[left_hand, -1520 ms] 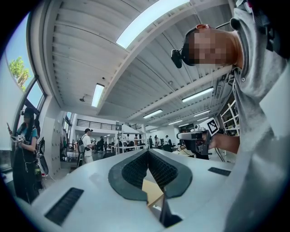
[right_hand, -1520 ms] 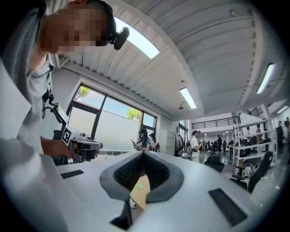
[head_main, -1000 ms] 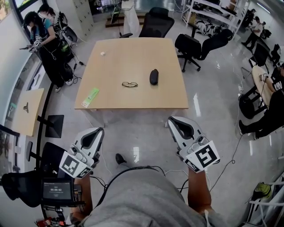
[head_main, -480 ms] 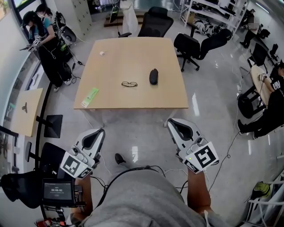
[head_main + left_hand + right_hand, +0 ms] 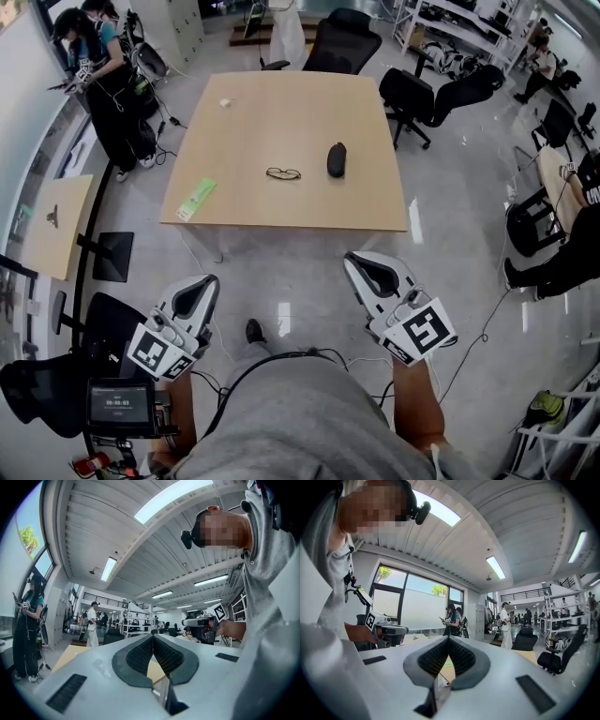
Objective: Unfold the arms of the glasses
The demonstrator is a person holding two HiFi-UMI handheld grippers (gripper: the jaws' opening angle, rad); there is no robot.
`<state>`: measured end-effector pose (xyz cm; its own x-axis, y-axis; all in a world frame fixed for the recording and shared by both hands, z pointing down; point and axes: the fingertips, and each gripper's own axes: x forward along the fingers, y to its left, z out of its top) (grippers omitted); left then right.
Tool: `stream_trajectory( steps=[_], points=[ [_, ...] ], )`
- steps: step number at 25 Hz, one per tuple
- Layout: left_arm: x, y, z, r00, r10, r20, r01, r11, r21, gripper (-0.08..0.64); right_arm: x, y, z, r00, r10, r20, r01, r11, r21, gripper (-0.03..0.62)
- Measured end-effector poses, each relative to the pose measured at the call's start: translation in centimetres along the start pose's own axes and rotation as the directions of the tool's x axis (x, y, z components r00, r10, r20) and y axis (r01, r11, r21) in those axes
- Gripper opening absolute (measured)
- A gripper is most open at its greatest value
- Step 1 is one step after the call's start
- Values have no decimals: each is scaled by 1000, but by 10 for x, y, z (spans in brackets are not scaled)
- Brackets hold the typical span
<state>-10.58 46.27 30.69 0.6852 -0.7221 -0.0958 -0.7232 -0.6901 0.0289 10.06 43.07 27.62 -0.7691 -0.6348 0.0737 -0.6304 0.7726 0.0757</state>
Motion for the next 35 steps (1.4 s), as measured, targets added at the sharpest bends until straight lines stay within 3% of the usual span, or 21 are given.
stream_trajectory(
  steps=[9,15,23,29,35],
  points=[
    [44,77,-2,992,-127,9,127,991,-43,6,60,-25,2,993,-110,-44,111,994,11,8],
    [85,110,3,968,-250,35,252,966,-53,6,76,-42,7,973,-224,-59,225,974,7,8],
    [106,143,-3,935,-352,35,354,932,-81,6,99,-46,-1,943,-319,-96,323,946,28,8],
    [99,169,-14,931,-364,31,366,925,-103,6,138,-39,-10,948,-292,-127,299,953,43,8],
    [92,198,-38,959,-283,27,282,933,-225,6,174,-35,-12,966,-197,-168,205,978,34,8]
  ],
)
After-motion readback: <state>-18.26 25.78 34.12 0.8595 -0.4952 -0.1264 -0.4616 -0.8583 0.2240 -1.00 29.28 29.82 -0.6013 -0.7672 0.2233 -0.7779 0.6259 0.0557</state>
